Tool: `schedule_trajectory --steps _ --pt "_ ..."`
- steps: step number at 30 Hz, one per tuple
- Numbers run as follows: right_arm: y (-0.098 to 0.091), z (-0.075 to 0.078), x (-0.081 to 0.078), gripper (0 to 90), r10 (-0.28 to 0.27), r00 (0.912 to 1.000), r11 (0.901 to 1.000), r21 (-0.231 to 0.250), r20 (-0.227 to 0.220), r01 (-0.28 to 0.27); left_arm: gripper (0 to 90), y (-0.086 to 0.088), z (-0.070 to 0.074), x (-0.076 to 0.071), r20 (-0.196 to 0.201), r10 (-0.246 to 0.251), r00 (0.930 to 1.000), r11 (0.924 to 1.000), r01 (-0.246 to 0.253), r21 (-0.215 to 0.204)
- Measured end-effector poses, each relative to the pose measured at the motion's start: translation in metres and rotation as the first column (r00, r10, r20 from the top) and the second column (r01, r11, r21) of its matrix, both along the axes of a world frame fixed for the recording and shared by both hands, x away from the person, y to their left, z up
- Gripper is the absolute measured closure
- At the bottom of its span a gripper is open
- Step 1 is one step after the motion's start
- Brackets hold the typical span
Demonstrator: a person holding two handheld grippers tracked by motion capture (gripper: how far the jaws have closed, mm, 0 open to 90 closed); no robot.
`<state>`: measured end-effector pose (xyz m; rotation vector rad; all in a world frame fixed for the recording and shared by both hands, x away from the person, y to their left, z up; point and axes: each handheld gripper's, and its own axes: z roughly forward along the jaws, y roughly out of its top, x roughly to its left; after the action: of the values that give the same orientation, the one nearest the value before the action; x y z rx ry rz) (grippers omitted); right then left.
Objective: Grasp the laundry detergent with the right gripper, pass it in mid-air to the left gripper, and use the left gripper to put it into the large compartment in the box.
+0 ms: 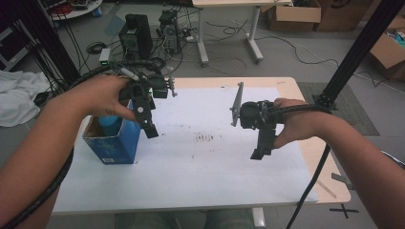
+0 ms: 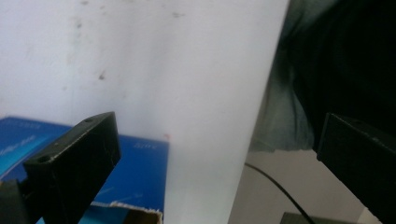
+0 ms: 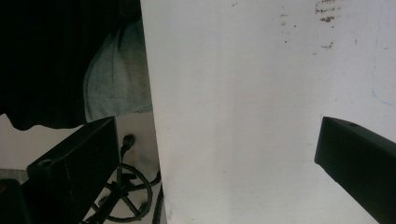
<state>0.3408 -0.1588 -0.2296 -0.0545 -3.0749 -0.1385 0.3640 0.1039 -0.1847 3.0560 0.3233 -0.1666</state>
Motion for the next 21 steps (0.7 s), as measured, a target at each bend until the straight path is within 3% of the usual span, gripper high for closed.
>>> schedule_trajectory --steps 13,21 --pt "0.002 -0.003 0.003 0.0 -0.006 0.9999 0.9999 -0.015 -0.012 0.006 0.1 -0.015 -0.007 -0.001 0.007 -0.083 0.9966 0.9966 0.083 -0.003" --pt "0.003 -0.003 0.004 0.0 -0.009 0.9999 0.9999 -0.012 -0.011 0.009 0.1 -0.018 -0.01 0.002 -0.002 -0.086 0.9963 0.9963 0.086 -0.005"
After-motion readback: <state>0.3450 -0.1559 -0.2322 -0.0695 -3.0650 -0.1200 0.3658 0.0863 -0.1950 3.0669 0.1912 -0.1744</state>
